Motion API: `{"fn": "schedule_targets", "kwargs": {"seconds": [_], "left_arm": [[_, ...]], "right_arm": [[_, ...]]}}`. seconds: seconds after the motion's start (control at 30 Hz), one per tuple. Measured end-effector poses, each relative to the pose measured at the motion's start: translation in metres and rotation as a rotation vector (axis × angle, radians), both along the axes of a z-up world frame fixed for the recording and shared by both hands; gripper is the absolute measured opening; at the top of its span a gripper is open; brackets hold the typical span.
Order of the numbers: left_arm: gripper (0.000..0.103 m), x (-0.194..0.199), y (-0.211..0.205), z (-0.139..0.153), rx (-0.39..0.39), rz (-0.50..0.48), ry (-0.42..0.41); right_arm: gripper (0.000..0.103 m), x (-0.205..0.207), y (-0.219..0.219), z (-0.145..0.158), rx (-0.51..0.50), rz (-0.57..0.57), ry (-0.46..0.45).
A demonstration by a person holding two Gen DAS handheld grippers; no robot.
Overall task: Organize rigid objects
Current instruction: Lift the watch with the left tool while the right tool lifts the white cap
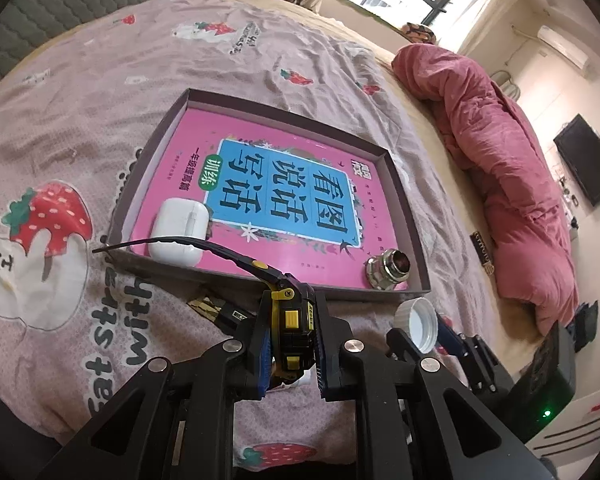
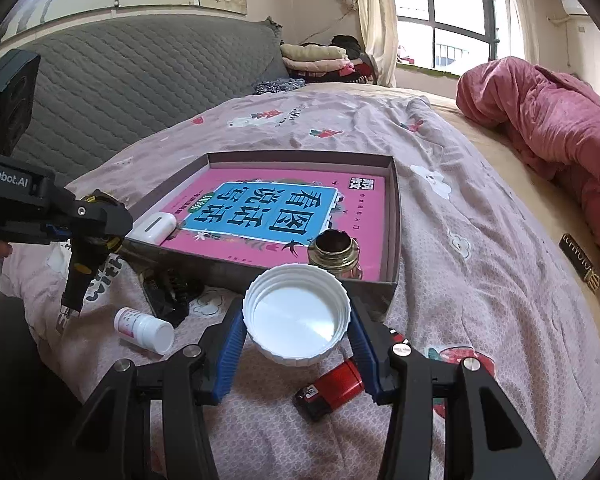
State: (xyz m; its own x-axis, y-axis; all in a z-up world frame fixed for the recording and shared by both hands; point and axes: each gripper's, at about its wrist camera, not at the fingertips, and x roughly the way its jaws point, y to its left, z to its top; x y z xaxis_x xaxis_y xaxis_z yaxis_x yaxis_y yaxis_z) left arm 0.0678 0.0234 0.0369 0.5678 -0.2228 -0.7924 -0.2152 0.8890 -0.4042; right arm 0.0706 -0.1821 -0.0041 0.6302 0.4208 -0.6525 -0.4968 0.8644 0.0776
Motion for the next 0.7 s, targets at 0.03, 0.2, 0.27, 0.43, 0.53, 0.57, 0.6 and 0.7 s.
{"fn": "schedule_targets", "kwargs": {"seconds": [0.03, 0.2, 0.27, 0.43, 0.53, 0.57, 0.6, 0.7], "left_arm": [[0.017, -0.001, 0.000, 0.001, 0.001, -0.001, -0.005], [0.017, -0.003, 0.001, 0.003, 0.023, -0.003, -0.017], [0.017, -0.003, 0.001, 0.003, 0.032, -0.007, -0.018], [0.017, -0.005, -0.001, 0.004, 0.060, -0.017, -0.030], [0.017, -0.005, -0.001, 0.005, 0.067, -0.020, -0.041], [0.017, -0.005, -0.001, 0.005, 0.072, -0.022, -0.044], [0.017, -0.005, -0.001, 0.006, 0.078, -0.022, -0.049], [0.017, -0.006, 0.000, 0.006, 0.074, -0.027, -0.056]], "right_arm": [[0.050, 0.000, 0.001, 0.000, 0.001, 0.000, 0.000], [0.050, -0.004, 0.003, 0.006, 0.006, 0.001, -0.006], [0.050, -0.005, 0.003, 0.008, 0.005, 0.001, -0.010], [0.050, -0.009, 0.006, 0.011, 0.002, 0.000, -0.015], [0.050, -0.011, 0.009, 0.013, -0.006, 0.000, -0.018], [0.050, -0.012, 0.009, 0.014, -0.007, -0.003, -0.018], [0.050, -0.013, 0.010, 0.015, -0.008, -0.006, -0.019], [0.050, -0.015, 0.011, 0.016, -0.012, -0.011, -0.022]]}}
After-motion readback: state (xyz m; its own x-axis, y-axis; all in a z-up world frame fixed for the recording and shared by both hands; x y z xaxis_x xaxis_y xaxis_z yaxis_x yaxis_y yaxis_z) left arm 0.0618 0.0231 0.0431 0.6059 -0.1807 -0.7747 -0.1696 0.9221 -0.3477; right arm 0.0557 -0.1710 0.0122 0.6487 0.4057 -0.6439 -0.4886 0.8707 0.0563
